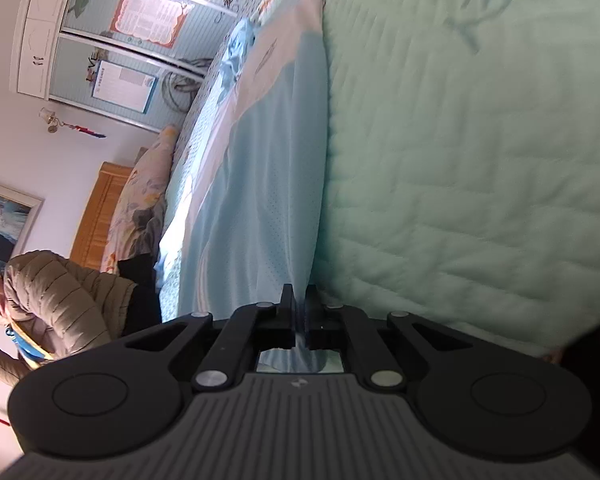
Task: Fold clothes
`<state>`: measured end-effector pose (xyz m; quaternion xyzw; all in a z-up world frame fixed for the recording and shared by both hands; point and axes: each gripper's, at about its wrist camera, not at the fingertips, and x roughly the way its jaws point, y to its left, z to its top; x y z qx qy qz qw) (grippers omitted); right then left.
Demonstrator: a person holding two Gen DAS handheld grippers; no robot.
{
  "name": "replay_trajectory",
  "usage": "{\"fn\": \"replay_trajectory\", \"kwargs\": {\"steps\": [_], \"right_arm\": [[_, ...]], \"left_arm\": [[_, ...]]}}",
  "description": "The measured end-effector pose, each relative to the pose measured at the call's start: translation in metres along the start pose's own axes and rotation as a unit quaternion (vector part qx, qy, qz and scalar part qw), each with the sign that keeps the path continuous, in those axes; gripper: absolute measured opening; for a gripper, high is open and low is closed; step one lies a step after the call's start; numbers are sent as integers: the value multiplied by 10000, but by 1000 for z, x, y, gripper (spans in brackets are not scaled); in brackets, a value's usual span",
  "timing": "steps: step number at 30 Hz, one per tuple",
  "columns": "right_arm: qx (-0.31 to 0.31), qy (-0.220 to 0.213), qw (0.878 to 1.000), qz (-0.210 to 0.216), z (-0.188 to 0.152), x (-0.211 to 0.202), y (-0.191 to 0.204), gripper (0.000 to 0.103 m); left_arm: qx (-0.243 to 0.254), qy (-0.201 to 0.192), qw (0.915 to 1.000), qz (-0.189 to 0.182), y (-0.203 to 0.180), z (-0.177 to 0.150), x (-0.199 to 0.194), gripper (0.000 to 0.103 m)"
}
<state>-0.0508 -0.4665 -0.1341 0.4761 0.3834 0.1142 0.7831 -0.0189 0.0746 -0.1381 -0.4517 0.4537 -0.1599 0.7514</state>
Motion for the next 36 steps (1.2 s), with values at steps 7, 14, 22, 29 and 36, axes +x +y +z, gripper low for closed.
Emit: {"fn": "replay_trajectory", "kwargs": {"steps": [7,14,22,29,36], "right_arm": [[104,-17,9998,-154,-5,-7,-10,3],[413,-24,9991,-43,-4,-9,-20,4],[218,-669,9970,-318,-2,-35,-12,24],[246,-2272,9733,-216,24,-56,-6,72],[-28,-2442,9687,-439,26,-25,-16,75]], "left_arm": [[-122,35,9999,22,13,-8,-8,7],[-279,33,9996,-74,24,-8,-10,9],[-217,-241,9983,-492,35,-7,-31,40],[416,-2129,9760,182,10,9,-64,102],[1369,-2914,9369,1364,-7,7,-39,102]]}}
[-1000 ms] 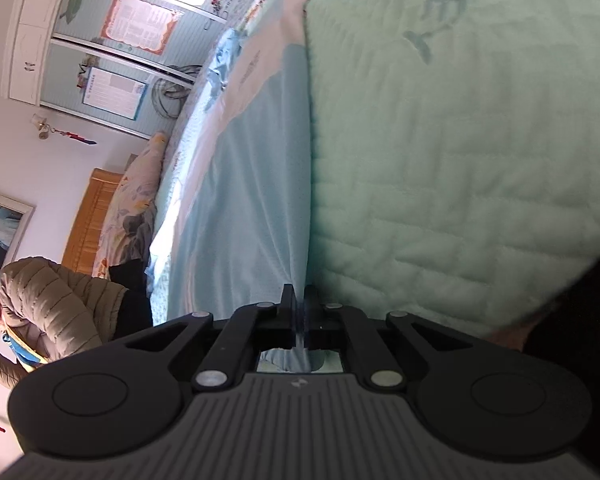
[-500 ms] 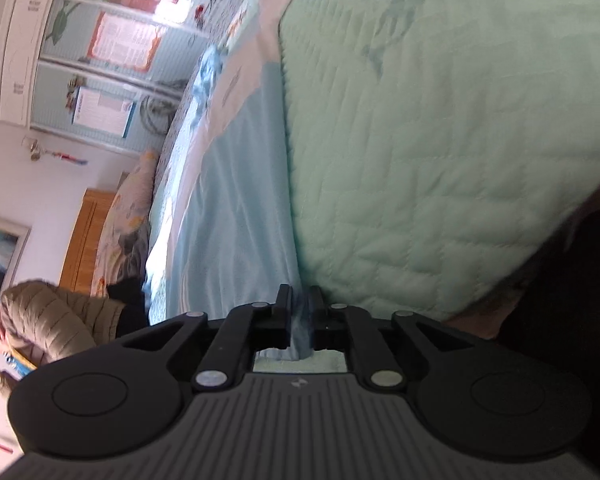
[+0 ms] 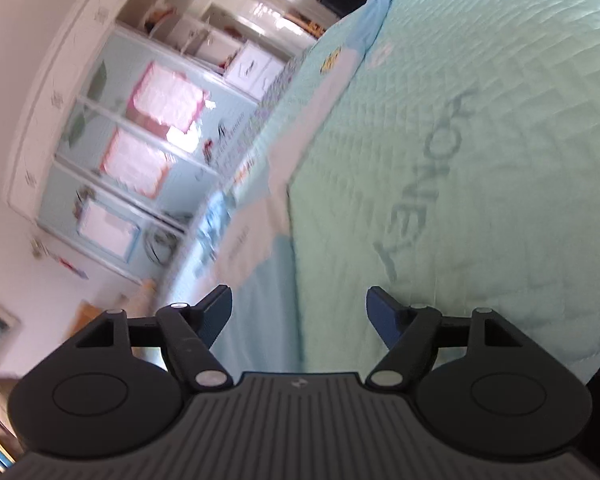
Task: Fold clothes
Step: 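Open both grippers and release the folded edge, then move the right gripper to the light-blue sleeve cuff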
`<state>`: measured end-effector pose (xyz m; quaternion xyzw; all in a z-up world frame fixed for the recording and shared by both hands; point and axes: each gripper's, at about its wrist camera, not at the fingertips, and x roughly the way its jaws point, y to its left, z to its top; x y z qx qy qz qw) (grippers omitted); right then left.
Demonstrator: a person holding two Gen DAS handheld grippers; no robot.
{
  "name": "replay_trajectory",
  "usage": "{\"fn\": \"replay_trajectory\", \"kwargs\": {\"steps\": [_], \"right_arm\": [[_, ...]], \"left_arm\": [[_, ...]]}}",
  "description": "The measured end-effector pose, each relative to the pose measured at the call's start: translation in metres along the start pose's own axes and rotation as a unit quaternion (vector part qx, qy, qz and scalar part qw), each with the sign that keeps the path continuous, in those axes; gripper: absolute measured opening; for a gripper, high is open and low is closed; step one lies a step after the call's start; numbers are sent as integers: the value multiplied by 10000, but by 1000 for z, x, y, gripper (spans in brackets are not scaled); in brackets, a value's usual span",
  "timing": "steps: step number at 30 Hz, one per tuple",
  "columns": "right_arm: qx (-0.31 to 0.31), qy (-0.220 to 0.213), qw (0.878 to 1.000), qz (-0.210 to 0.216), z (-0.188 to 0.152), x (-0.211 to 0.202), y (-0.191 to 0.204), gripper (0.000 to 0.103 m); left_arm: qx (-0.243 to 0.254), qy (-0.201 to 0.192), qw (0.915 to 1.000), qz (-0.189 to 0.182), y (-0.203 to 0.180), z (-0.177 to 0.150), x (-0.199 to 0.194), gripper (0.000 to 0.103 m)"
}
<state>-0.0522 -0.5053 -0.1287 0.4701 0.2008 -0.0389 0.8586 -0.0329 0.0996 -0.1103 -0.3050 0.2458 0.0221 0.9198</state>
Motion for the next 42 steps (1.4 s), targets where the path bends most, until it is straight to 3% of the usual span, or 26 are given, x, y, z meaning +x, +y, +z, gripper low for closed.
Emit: {"fn": "replay_trajectory", "kwargs": {"steps": [4,9,12,18,21,23,29,32,38,39,41,42], "right_arm": [[-78,-266,9996,53,20,-1,6,79],[203,-624,9978,115,99,22,9,82],[190,-783,9968,3,151,47,3,89],[730,-833,9936,-243,238,105,-35,89],[831,-875,9921,-349,269,133,-54,89],[863,-868,9917,-385,285,151,-67,89],[1053,-1071,9887,-49,302,183,-99,89],[829,-1342,9874,138,305,193,-103,89],[710,-1422,9873,30,325,221,-100,89],[682,-1364,9883,-21,330,226,-97,86],[545,-1081,9925,-143,337,234,-90,55],[472,-895,9946,-212,341,239,-87,11]], "left_arm": [[693,-154,9973,204,-20,-1,6,102],[1715,-525,9833,305,-59,1,13,102],[2077,-594,9753,454,-76,1,29,102],[2258,-455,9692,868,-85,0,62,102],[2212,29,9687,1126,-79,-5,83,102],[2161,114,9683,1252,-77,-4,88,102],[2298,160,9631,1390,-77,-8,91,102],[2315,173,9625,1405,-77,-8,92,102],[2302,184,9629,1394,-76,-7,92,102],[2295,181,9632,1388,-76,-7,92,102],[2287,181,9635,1382,-75,-7,92,102],[2285,180,9635,1380,-75,-7,92,102]]}}
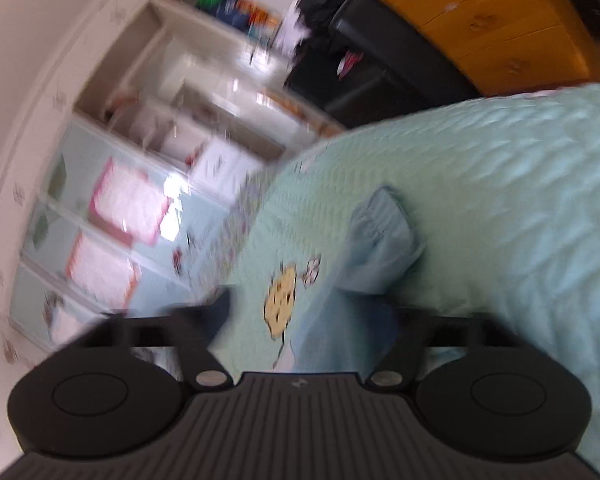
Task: Fold clothes
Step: 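Move the right gripper to the light-blue sleeve cuff, then close the right gripper on the cuff and lift it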
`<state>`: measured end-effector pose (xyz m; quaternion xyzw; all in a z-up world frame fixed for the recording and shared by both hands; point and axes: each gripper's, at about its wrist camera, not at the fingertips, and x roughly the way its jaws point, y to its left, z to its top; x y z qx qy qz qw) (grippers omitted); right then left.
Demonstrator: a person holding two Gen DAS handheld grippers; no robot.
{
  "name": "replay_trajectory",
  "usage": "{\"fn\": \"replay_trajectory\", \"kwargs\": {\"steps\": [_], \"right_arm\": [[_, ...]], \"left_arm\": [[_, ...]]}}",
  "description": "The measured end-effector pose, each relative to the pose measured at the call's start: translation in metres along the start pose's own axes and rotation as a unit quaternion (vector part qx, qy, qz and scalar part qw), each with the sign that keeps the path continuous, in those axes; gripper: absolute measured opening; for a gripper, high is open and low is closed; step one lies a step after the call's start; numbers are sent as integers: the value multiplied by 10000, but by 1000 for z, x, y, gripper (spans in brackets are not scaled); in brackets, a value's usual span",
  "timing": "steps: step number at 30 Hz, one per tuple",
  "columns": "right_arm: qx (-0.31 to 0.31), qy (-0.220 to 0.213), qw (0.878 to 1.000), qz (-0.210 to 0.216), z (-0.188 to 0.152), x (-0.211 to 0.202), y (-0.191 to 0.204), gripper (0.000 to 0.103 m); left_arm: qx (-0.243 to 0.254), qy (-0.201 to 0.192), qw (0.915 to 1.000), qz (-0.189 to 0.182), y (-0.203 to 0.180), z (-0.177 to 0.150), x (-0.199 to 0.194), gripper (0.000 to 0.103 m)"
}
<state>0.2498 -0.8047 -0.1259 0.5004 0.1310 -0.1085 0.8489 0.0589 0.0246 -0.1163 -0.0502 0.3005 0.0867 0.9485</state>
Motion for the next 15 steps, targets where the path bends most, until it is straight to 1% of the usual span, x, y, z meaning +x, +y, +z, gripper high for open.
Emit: {"fn": "replay_trajectory", "kwargs": {"steps": [1,3,5,7,12,15], "right_arm": [[-87,155,9998,-75,1,4,4,3],[-411,198,9987,-217,-3,2,15,3],[-746,135,9965,-356,-8,-3,25,3],[-950,56,9946,-413,-10,-9,33,3],[-1048,-47,9941,-281,-1,-21,49,3],[-1093,-129,9934,-323,5,-28,52,3]], "left_arm": [[-4,-3,10000,-4,0,0,0,102],[-16,-7,10000,-14,1,0,0,102],[-30,-11,10000,-26,1,0,0,102],[-42,-11,10000,-35,2,0,0,102],[-78,-26,9999,-63,3,0,0,102],[-86,-28,9999,-68,3,0,1,102]]}}
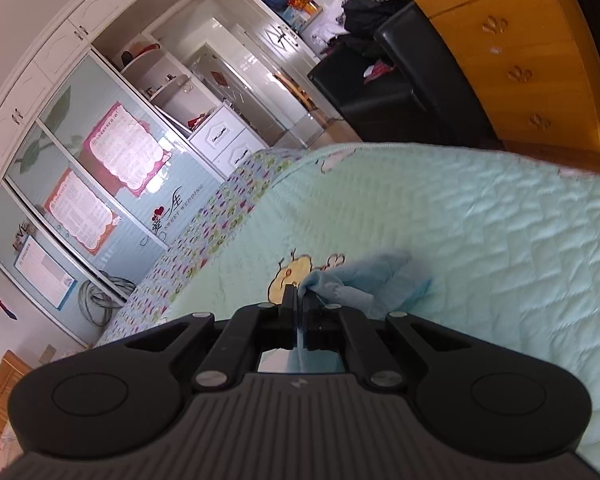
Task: Fold clothes
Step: 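Close the right gripper on the cuff and lift it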
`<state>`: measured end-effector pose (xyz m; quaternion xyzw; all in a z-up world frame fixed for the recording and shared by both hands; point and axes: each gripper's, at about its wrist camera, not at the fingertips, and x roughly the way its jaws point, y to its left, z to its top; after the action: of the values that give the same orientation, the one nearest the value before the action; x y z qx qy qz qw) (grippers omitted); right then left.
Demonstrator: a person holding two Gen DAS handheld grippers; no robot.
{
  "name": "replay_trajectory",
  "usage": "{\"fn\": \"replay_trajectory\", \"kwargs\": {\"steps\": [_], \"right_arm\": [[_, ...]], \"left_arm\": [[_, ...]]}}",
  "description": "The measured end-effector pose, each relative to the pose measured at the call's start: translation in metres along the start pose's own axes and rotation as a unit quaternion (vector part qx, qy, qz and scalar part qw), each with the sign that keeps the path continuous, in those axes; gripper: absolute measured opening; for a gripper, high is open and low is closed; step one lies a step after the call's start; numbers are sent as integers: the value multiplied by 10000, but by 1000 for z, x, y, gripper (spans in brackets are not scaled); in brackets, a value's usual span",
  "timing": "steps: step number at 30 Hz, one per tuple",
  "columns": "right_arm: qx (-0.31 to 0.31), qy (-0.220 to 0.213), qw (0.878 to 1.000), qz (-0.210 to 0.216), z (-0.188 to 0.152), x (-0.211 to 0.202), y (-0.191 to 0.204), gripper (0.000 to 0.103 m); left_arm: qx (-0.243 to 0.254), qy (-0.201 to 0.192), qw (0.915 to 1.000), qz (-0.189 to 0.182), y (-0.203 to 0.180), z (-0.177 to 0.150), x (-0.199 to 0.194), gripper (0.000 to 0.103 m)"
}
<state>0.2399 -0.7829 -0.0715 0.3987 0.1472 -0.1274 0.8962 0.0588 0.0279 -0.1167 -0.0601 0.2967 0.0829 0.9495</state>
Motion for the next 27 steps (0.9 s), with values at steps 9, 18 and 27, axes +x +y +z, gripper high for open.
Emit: {"fn": "replay_trajectory", "kwargs": {"steps": [9,18,27], "right_arm": [[1186,169,9924,-298,-13,-8,-53,31],[2282,-99,9731,310,-14,-2,-83,60],[1738,-278,9843,155,-13,-8,-78,44]], "left_arm": [[-9,-6,10000,-7,0,0,0,102],[26,14,10000,32,-1,-1,-1,102],[35,19,10000,42,-1,-2,-1,102]]}}
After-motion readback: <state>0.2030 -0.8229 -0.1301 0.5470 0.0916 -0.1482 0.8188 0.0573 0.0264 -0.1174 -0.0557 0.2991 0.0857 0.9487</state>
